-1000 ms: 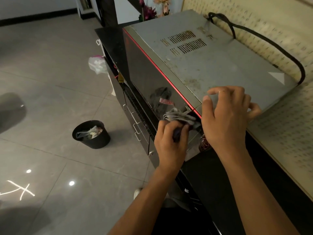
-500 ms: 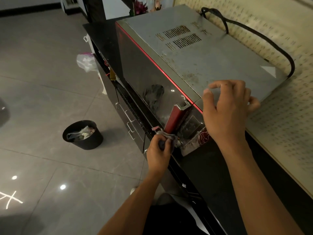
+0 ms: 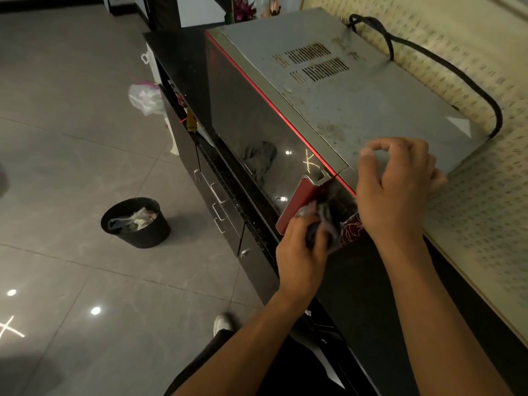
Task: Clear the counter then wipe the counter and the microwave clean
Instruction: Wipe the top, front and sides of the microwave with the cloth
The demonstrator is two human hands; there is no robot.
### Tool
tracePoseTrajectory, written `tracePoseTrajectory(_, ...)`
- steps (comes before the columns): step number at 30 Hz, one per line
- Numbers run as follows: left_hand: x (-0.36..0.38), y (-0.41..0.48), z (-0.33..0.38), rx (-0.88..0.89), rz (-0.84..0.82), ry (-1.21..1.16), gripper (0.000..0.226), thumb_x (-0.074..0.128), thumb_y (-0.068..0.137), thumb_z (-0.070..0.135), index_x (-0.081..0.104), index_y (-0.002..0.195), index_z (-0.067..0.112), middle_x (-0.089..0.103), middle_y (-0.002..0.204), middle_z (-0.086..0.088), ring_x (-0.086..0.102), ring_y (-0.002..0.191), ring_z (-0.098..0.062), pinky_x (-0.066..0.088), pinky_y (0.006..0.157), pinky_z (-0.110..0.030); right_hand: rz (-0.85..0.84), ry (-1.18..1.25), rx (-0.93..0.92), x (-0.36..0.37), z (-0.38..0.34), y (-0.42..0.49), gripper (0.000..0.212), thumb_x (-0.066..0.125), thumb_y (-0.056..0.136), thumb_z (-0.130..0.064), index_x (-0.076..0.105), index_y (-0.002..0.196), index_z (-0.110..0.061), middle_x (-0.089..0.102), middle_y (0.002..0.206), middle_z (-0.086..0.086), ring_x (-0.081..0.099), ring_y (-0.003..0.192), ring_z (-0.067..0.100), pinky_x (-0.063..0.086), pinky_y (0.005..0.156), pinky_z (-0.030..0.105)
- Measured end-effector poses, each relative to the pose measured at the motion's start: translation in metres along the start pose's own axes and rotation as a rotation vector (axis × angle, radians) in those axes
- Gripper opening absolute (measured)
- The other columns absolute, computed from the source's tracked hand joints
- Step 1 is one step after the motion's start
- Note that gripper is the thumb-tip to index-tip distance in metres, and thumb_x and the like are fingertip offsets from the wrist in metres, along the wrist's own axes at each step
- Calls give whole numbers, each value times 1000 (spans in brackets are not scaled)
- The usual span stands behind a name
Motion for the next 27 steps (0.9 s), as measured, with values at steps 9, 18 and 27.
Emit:
tracePoseTrajectory(9,1,1,24,-270,9,-286,9,56,103,17,64,107,19,68,103,15,70,97,-7,58,79,-22,18,6,4,0,1,-1,24,43,96,-41,61,103,-25,53,120,2,47,116,19,22,103,38)
tracePoseTrajectory(18,6,-10,-10,-122,25,-26,9,56,100,31,61,102,24,65,107,8,65,93,-3,60,78,-29,25,-36,-13,0,-1,-2,22,43,98,-39,60,102,-25,53,119,2,47,117,20,19,101,34)
tracePoseTrajectory(27,4,-15,-22,-341,-51,-132,11,55,103,19,60,102,28,66,101,22,69,93,-4,61,77,-25,16,-44,-22,0,-1,-2,29,40,97,-43,62,103,-25,55,117,2,48,113,19,22,100,36)
Point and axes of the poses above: each hand's wrist, its own y-axis towards the middle knuckle, its own x-axis out of the palm, z = x × y, the point moved 4 cm from there along y, towards the middle knuckle
